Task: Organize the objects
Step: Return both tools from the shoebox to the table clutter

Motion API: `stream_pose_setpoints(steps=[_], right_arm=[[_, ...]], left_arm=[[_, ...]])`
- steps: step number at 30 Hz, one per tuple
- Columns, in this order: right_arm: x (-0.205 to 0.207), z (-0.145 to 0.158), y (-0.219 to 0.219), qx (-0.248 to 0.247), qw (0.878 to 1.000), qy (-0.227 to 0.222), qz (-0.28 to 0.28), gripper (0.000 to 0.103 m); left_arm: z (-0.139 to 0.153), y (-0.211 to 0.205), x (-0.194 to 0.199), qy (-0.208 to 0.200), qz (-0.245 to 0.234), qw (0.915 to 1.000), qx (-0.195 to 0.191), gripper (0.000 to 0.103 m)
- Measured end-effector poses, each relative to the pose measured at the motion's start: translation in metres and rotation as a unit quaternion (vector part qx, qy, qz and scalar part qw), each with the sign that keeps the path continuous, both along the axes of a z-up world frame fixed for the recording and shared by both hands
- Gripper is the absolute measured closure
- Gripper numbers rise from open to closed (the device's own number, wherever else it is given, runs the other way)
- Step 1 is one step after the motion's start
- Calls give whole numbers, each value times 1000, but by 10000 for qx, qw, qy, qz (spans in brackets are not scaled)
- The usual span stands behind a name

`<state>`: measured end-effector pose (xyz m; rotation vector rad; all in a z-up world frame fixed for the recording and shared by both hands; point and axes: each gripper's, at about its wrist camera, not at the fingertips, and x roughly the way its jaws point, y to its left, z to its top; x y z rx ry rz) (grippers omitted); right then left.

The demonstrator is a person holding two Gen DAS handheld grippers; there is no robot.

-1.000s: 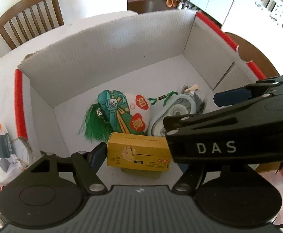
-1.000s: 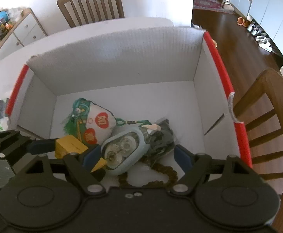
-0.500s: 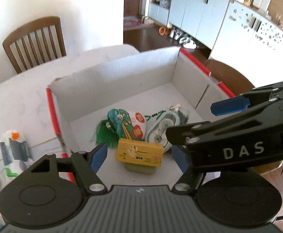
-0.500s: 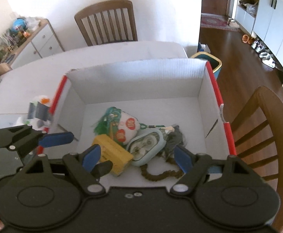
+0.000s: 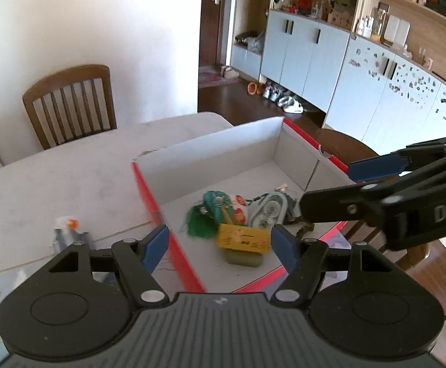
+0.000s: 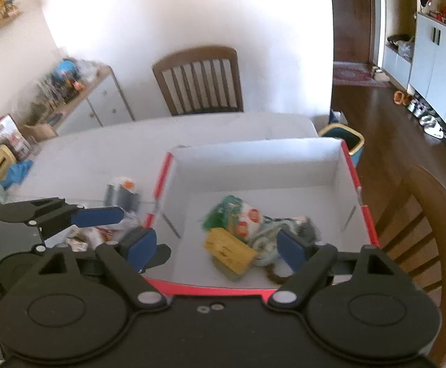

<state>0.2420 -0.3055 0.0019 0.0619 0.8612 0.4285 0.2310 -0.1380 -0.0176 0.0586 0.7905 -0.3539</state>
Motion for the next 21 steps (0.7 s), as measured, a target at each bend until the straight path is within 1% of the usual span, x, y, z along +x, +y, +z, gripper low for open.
stream_pose_setpoints(steps=[4, 7, 12, 21], right_arm=[[-17, 7, 14, 139, 9996, -218, 61, 13], [-31, 7, 28, 209, 9992, -316, 87, 11], [-52, 4, 48, 370, 9981, -497, 72, 2], [-77, -12, 89, 402, 9975, -582, -12, 1]], left_arm=[[7, 26, -12, -102, 53, 9999, -69, 27], [9, 45, -20, -155, 54, 9998, -71, 23], [10, 78, -30, -180, 164, 9997, -75, 20], [5, 140, -46, -180, 429, 9988, -159, 19]])
